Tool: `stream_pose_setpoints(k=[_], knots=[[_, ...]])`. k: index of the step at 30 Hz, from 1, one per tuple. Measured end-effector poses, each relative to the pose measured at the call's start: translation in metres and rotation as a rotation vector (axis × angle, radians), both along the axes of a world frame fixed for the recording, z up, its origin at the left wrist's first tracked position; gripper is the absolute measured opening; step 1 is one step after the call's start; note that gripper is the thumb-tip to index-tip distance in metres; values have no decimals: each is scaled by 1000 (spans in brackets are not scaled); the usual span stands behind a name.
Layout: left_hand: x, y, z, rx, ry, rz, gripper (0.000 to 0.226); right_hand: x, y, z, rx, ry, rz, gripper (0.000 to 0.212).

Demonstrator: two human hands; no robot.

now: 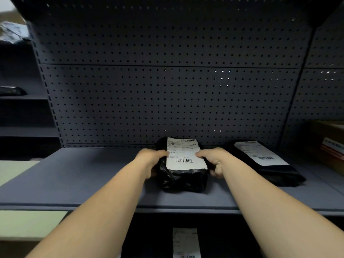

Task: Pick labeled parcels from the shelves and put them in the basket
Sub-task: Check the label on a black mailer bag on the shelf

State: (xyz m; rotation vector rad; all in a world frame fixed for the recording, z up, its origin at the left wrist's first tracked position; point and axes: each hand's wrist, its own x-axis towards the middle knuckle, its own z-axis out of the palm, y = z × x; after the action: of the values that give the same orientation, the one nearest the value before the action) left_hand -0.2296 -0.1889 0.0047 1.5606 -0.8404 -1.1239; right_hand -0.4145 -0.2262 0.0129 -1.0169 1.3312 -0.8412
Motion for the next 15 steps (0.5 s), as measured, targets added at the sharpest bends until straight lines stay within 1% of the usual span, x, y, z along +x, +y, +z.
stream_pose_setpoints(k=[9, 13, 15], knots=[[4, -5, -5, 47, -26, -11, 15, 3, -8, -7, 43, 49, 18, 10], [5, -5, -4, 39, -36, -28, 16, 3, -6, -6, 31, 77, 11, 9], [5, -6, -1, 10, -80, -4, 22, 2, -4, -5, -38, 143, -30, 10]])
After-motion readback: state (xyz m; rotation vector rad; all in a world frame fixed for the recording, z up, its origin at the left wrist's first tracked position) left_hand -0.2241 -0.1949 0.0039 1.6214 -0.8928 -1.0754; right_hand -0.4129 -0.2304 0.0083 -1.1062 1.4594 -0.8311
